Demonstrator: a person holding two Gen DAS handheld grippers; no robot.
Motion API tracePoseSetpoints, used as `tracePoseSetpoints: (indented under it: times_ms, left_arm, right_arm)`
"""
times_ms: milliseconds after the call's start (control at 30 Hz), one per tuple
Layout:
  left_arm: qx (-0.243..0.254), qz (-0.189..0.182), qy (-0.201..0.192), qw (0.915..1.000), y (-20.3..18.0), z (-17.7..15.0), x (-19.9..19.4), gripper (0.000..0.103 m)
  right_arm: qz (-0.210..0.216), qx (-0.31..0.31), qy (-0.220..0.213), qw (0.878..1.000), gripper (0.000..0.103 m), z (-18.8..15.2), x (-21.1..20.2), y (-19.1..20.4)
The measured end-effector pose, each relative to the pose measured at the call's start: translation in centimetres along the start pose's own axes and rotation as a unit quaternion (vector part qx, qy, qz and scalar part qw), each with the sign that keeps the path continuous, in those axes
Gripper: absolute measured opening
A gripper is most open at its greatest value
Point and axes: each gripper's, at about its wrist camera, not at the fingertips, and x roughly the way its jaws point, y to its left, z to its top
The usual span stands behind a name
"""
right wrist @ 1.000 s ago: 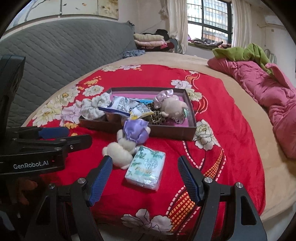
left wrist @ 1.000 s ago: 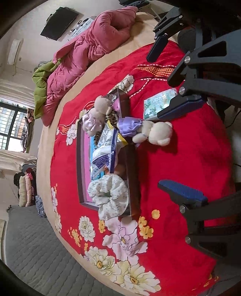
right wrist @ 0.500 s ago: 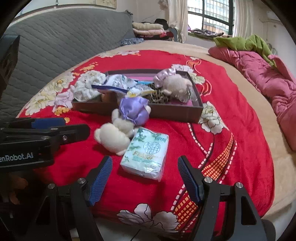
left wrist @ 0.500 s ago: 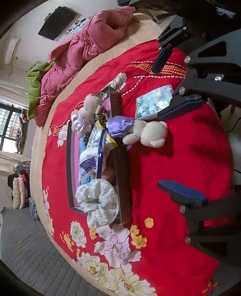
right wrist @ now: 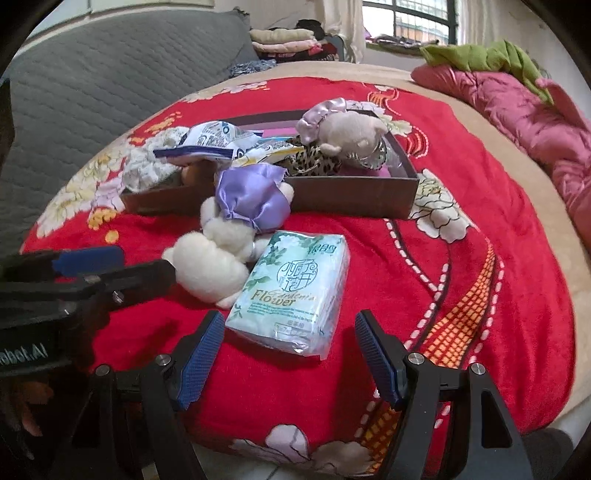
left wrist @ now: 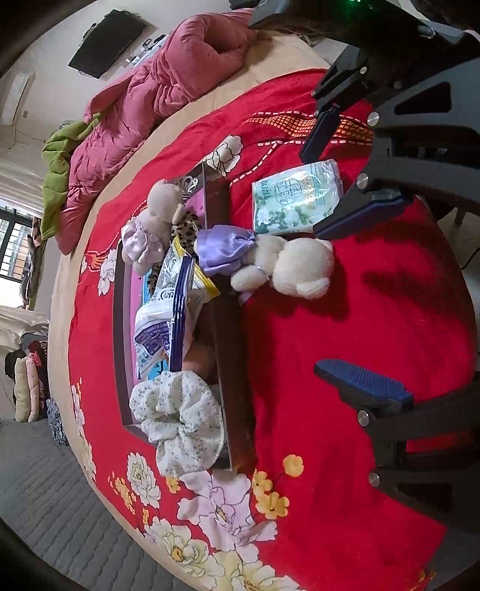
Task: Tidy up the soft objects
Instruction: 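Move both tools back toward the purple-bow bunny and green tissue pack, then grasp the green tissue pack with the right tool while the left tool grasps the purple-bow bunny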
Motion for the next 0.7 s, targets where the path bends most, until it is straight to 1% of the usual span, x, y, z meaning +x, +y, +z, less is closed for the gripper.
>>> tracePoseSetpoints:
  times_ms: [200, 267, 500, 700]
  left_arm:
    - [0.001, 0.0, 0.003, 1.0, -0.3, 0.8, 0.9, 0.066]
    - [0.0, -0.002, 0.006, 1.0, -0.4, 1.1, 1.4, 0.066]
    - [0.004, -0.006, 0.015, 0.9999, -1.1, 1.9, 3.1, 0.066]
    - [0.006, -0.009, 0.026, 0.9996, -1.6, 2.2, 4.5, 0.066]
  right_arm:
    - [-0.002, 0.001, 0.008, 1.0, 0.074, 0.3, 1.2, 0.3]
    - [-0.019, -0.003, 0.004, 1.0, 0.074, 0.4, 1.5, 0.2]
    - [-0.057, 0.027, -0.001, 0.998, 0.074, 0.7, 2.0, -2.9]
    - [-0.067, 0.028, -0.007, 0.997, 0.074, 1.1, 2.3, -4.1]
